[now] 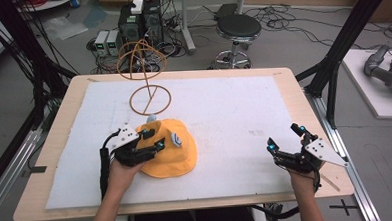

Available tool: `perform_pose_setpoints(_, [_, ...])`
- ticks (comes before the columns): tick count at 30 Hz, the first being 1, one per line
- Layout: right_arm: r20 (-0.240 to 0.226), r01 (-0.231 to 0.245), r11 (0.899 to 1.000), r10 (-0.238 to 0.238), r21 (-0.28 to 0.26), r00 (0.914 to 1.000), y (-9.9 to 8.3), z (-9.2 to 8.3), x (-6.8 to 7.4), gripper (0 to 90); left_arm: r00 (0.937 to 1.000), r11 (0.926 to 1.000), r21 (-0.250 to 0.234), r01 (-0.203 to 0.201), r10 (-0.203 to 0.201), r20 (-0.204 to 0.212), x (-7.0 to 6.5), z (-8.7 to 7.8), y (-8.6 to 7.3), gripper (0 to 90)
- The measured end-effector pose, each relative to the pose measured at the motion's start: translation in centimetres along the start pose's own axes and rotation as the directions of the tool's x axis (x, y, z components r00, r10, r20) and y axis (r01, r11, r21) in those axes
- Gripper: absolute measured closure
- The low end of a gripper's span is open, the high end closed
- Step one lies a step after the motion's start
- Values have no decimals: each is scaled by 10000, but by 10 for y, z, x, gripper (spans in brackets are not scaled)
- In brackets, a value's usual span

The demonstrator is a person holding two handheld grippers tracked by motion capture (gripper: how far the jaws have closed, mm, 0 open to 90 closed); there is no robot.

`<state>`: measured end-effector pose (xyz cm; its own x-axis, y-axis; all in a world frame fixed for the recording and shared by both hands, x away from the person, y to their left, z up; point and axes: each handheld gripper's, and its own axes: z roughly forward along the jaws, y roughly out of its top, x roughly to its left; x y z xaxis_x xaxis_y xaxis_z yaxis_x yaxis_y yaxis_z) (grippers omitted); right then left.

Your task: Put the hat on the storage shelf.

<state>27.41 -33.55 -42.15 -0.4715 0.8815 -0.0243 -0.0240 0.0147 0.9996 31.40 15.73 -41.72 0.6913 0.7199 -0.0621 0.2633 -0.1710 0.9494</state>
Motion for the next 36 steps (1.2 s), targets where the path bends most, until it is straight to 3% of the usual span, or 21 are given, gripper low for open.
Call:
perform_pose_setpoints(7, [-8, 114, 9999, -114, 3, 9999, 0, 1, 0, 43, 9990, 9989, 208, -408, 412, -179, -5, 4, -1, 703])
perform_pose_setpoints(10, [-5, 62, 10000, -62, 76, 10000, 0, 1, 0, 43, 9995, 9996, 100, -257, 259, -197, -5, 3, -2, 776])
perform_pose_setpoints(11, [-30, 82, 9999, -81, 116, 10000, -1, 2, 1, 43, 9993, 9995, 43, -302, 303, -236, -5, 2, -2, 853])
perform_pose_setpoints(24, [-44, 39, 10000, -38, 63, 10000, -1, 2, 0, 43, 9991, 9977, -571, -368, 356, -219, -6, -6, 0, 881])
perform_pose_setpoints(36, [12, -29, 10000, 29, 28, 10000, -1, 2, -2, 43, 9985, 9903, -1304, -484, 447, -313, -6, -20, 17, 881])
